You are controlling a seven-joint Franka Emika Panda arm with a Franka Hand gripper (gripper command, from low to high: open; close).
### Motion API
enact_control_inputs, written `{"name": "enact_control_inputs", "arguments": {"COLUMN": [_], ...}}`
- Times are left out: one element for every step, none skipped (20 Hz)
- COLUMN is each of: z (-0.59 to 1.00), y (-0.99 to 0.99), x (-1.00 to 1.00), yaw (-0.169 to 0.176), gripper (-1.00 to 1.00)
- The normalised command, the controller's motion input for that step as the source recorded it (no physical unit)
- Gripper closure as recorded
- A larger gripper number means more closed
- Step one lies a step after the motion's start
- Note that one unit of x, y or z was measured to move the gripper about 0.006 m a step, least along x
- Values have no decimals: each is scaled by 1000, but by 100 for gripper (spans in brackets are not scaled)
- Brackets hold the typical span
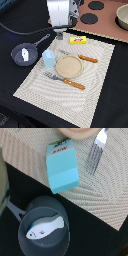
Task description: Interact with the objects in diverse but meaningful ways.
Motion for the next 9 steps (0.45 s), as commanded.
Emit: {"name": "enact_control_inputs", "arguments": {"z": [0,0,0,0,0,0,0,0,0], "y": [0,0,0,0,0,0,0,0,0], "x": [0,0,0,0,0,0,0,0,0], "yaw": [0,0,0,0,0,0,0,0,0], "gripper": [-100,-100,-100,-100,-100,-100,-100,-100,-100]}}
